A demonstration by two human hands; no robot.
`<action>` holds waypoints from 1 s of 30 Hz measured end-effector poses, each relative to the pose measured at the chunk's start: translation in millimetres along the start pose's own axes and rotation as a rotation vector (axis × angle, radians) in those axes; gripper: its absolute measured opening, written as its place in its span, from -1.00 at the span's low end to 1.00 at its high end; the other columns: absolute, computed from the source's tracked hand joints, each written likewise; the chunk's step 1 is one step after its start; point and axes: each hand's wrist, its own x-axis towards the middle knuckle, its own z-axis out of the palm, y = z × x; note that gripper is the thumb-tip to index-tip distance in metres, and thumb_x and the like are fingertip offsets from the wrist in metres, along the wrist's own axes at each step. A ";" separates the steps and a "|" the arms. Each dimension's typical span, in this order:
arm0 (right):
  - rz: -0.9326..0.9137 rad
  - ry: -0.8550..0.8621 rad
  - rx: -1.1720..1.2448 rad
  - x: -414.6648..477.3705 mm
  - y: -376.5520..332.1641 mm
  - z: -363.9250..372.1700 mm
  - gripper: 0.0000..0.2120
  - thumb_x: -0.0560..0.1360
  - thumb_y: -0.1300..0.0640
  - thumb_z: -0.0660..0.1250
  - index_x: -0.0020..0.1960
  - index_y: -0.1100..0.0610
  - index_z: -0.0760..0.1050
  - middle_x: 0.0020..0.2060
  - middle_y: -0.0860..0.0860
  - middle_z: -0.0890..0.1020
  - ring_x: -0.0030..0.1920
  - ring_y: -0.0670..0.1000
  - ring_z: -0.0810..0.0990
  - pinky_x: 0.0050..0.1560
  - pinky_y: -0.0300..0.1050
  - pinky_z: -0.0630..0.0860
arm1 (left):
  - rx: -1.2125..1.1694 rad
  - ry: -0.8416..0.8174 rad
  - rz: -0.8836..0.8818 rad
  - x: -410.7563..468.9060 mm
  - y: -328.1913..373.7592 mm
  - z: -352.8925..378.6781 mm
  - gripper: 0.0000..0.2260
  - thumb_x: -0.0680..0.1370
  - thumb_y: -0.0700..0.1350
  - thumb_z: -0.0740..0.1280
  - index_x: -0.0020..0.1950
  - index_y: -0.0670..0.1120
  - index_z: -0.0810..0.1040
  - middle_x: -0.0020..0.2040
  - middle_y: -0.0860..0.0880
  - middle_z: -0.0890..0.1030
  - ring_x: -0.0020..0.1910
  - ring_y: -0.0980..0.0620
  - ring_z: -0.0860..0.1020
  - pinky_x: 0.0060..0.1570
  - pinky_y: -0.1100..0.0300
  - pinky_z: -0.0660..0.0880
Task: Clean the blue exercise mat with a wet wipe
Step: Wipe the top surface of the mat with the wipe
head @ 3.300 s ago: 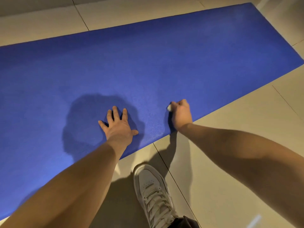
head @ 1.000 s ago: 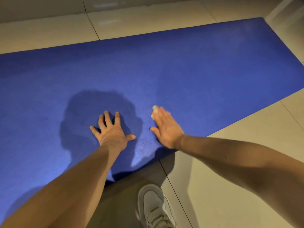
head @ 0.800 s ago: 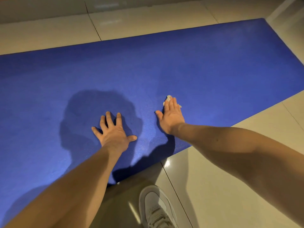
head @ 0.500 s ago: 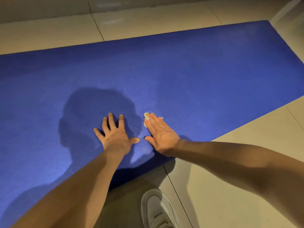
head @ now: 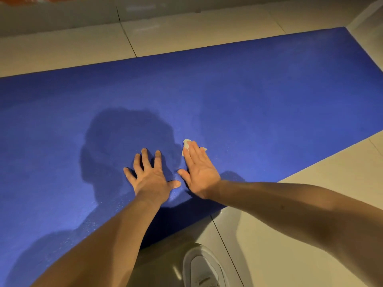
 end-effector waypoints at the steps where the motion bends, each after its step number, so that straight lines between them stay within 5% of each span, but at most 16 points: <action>1: -0.045 -0.001 -0.005 -0.6 6.0 -2.1 -0.29 0.67 -0.20 -0.10 0.64 0.25 -0.05 0.64 0.10 -0.06 0.63 0.09 -0.18 0.62 0.07 -0.18 | -0.001 -0.006 0.000 0.0 0.2 -0.4 0.03 0.39 0.50 0.27 0.62 0.12 -0.24 0.60 -0.09 -0.28 0.59 -0.18 -0.23 0.49 -0.33 -0.09; 3: -0.046 -0.018 -0.034 10.0 25.8 -11.2 -0.31 0.67 -0.18 -0.07 0.64 0.23 -0.01 0.64 0.08 -0.02 0.64 0.09 -0.14 0.62 0.09 -0.12 | -0.012 -0.005 0.007 1.1 -0.6 -0.5 0.02 0.39 0.49 0.29 0.62 0.12 -0.21 0.61 -0.09 -0.25 0.59 -0.18 -0.20 0.50 -0.32 -0.09; 9: 0.409 -0.058 -0.110 75.9 64.7 -56.4 -0.29 0.69 -0.21 -0.14 0.64 0.20 -0.23 0.64 0.07 -0.20 0.62 0.12 -0.27 0.61 0.07 -0.21 | -0.059 0.244 0.089 8.9 -11.6 -6.4 -0.35 0.53 0.32 0.28 0.52 0.07 0.24 0.55 -0.10 0.13 0.48 -0.19 0.16 0.50 -0.17 0.06; 12: 0.377 -0.035 -0.131 71.6 34.2 -41.6 -0.27 0.69 -0.20 -0.12 0.62 0.29 -0.22 0.63 0.17 -0.17 0.62 0.19 -0.23 0.60 0.15 -0.13 | -0.093 0.292 0.071 26.9 -16.7 -15.2 -0.39 0.56 0.26 0.28 0.51 -0.01 0.27 0.55 -0.11 0.16 0.46 -0.20 0.19 0.48 -0.15 0.09; 16: 0.053 0.045 0.034 23.9 -17.9 -6.1 -0.26 0.65 -0.21 -0.09 0.63 0.28 -0.08 0.64 0.14 -0.07 0.63 0.14 -0.19 0.61 0.10 -0.21 | -0.107 0.281 0.039 58.6 -26.2 -27.1 -0.30 0.56 0.28 0.26 0.59 0.00 0.15 0.60 -0.13 0.04 0.54 -0.21 0.06 0.52 -0.18 0.01; 20: -0.059 -0.001 -0.007 25.5 0.6 -4.5 -0.27 0.66 -0.25 -0.17 0.64 0.23 -0.04 0.64 0.07 -0.06 0.63 0.08 -0.18 0.62 0.09 -0.17 | -0.070 0.188 0.038 70.7 -30.2 -31.2 -0.23 0.55 0.38 0.19 0.63 0.10 -0.02 0.62 -0.11 -0.09 0.59 -0.18 -0.09 0.54 -0.18 -0.07; 27: 0.410 -0.049 -0.108 114.4 65.5 -67.6 -0.29 0.70 -0.20 -0.15 0.63 0.24 -0.23 0.63 0.12 -0.18 0.62 0.16 -0.23 0.61 0.09 -0.18 | -0.069 0.169 0.029 68.2 -28.6 -33.9 -0.23 0.55 0.38 0.17 0.63 0.12 -0.05 0.63 -0.10 -0.12 0.59 -0.18 -0.11 0.54 -0.18 -0.07; 30: 0.467 -0.049 -0.112 118.8 48.0 -61.5 -0.29 0.69 -0.18 -0.18 0.62 0.31 -0.21 0.63 0.19 -0.16 0.61 0.22 -0.19 0.60 0.14 -0.11 | -0.044 0.138 0.017 68.5 -27.1 -34.8 -0.23 0.56 0.38 0.15 0.63 0.12 -0.10 0.63 -0.10 -0.16 0.59 -0.18 -0.13 0.55 -0.19 -0.09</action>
